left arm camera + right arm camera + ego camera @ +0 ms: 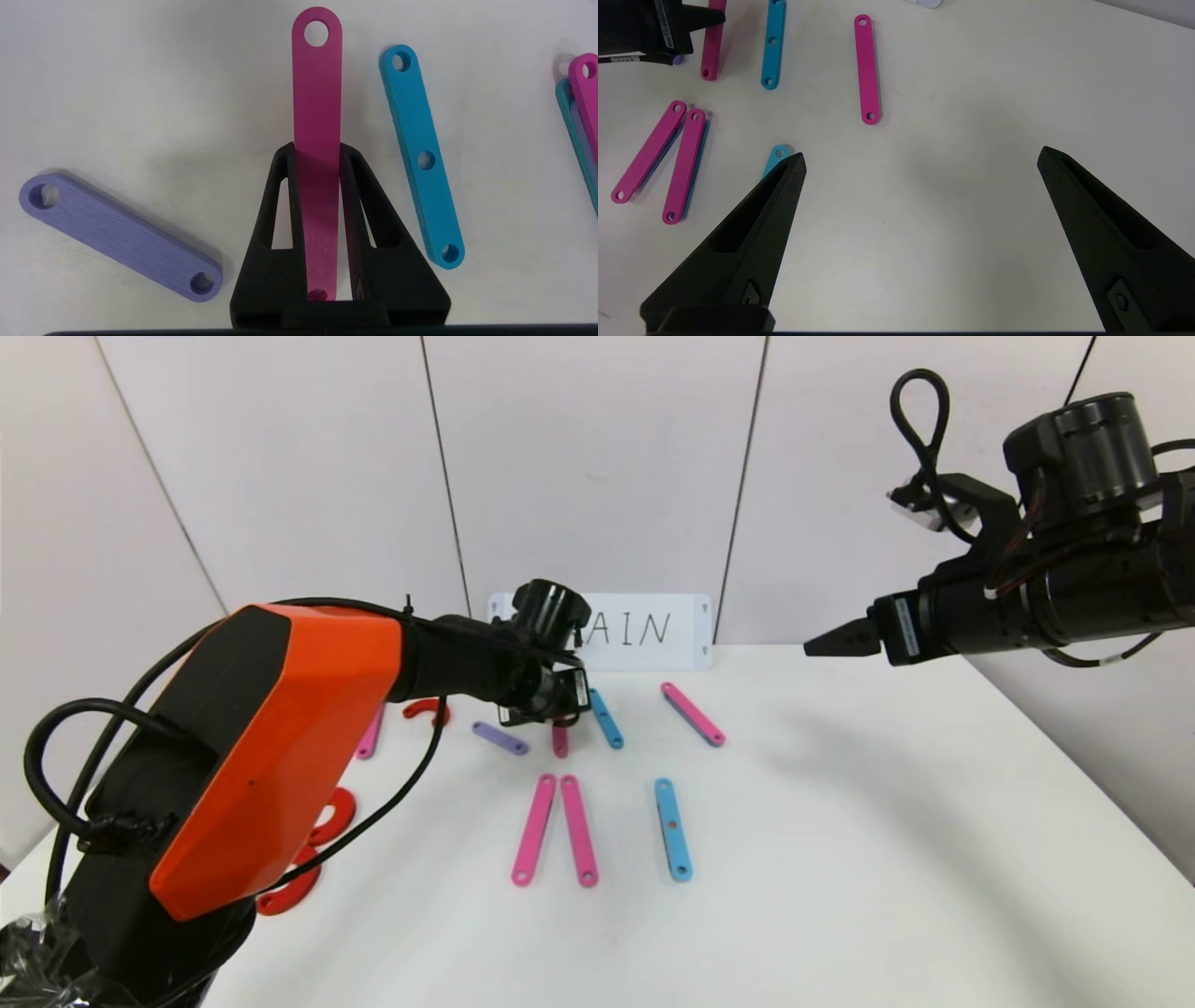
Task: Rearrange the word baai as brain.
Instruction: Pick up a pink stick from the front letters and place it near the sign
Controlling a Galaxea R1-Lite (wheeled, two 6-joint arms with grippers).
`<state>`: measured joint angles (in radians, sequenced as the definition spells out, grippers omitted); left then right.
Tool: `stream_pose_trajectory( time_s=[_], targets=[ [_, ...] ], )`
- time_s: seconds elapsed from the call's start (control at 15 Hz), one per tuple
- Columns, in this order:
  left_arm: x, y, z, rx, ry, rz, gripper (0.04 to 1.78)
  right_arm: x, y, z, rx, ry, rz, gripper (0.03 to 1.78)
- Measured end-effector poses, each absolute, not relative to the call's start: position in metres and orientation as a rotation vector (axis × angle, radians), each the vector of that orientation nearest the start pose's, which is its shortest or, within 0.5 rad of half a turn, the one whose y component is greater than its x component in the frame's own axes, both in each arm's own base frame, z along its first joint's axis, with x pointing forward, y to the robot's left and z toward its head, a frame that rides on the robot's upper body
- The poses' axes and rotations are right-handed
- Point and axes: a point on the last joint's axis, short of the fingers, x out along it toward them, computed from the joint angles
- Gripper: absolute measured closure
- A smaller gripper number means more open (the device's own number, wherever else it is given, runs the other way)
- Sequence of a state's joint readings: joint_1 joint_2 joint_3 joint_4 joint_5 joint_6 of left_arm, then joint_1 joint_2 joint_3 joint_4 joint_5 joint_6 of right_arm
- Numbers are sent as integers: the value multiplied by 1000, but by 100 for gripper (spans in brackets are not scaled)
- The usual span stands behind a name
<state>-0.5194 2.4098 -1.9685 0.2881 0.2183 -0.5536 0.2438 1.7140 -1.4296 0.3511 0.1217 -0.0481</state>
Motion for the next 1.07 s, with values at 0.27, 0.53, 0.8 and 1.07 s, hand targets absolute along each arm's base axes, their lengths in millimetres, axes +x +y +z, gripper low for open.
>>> stream_pose_trajectory(
  time_s=[0.27,0.53,0.8,1.07],
  targets=[
    [426,-244,126,-334,741,-81,154,305,78,259,-85,631,368,7],
    [425,-247,127,-362,744,-87,154,305,78,259,-85,632,367,7],
    [425,-248,127,-368,743,-88,152,305,78,259,-85,632,367,7],
    [425,-248,127,-378,735,-89,118,305,78,259,-85,631,367,7]
  ],
)
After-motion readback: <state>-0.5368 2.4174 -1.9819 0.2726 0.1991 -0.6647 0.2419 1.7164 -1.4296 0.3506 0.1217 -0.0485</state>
